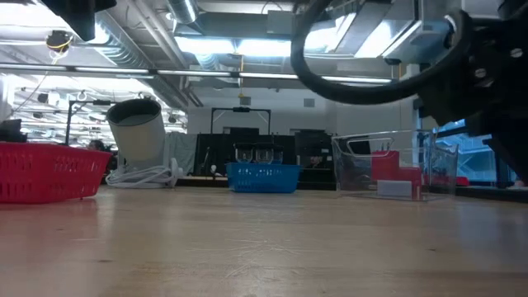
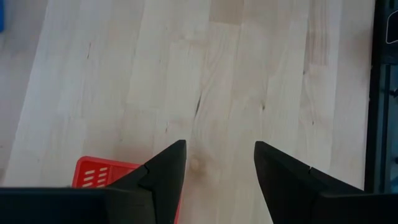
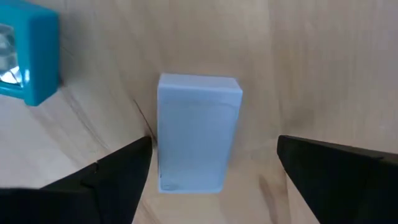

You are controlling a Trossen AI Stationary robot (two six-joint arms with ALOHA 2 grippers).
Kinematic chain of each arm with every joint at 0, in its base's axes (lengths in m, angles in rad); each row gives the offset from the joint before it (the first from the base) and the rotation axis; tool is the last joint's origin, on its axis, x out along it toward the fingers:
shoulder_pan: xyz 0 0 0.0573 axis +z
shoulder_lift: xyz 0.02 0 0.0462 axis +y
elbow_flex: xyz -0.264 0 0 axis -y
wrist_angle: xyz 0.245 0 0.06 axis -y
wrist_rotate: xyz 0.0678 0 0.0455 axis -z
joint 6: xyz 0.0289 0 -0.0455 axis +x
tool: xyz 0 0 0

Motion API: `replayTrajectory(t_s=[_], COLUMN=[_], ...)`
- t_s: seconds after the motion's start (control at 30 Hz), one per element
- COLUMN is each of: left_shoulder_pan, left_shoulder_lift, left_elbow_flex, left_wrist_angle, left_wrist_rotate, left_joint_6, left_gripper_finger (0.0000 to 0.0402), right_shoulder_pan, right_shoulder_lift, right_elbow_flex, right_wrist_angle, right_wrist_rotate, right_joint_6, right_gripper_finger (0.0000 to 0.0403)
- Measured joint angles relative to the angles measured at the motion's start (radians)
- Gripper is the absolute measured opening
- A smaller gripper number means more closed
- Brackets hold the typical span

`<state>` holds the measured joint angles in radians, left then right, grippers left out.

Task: Pick & Place Office items
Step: Put the white digital clock into the red basket

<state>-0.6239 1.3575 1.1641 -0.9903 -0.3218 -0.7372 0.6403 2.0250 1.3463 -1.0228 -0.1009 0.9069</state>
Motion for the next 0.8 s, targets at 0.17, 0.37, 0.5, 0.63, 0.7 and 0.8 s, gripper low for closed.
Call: replayTrajectory(t_s=[0.17,0.37,0.5,0.63,0.7,0.8], left_shoulder_pan=[0.0,0.0,0.0,0.001,0.006,0.012], left_shoulder_lift=[0.0,0.0,0.0,0.0,0.0,0.0], left_elbow_flex=[0.0,0.0,0.0,0.0,0.0,0.0], left_wrist_angle=[0.0,0.0,0.0,0.0,0.0,0.0], left_wrist_rotate=[-0.009,-0.028,-0.029,-0.066,-0.08,-0.08], left_joint_6=[0.0,0.0,0.0,-0.048,-0.083,-0.091], left_gripper_finger=[0.0185,0.0185,0.0185,0.0184,0.0184,0.0184], right_shoulder_pan=[0.001,0.002,0.002,0.002,0.002,0.002], right_shoulder_lift=[-0.004,-0.003,-0.002,0.0,0.002,0.004], right_elbow_flex=[-0.017,-0.018,-0.018,-0.007,0.004,0.026], right_wrist_angle=[0.025,0.05,0.062,0.061,0.055,0.074], right_wrist_rotate=[-0.001,-0.009,-0.025,-0.029,-0.021,0.01], right_joint_6=[-0.006,-0.003,0.005,0.006,0.006,0.006], right_gripper_finger=[0.0339,0.0274,0.0219,0.0165,0.0155,0.0155])
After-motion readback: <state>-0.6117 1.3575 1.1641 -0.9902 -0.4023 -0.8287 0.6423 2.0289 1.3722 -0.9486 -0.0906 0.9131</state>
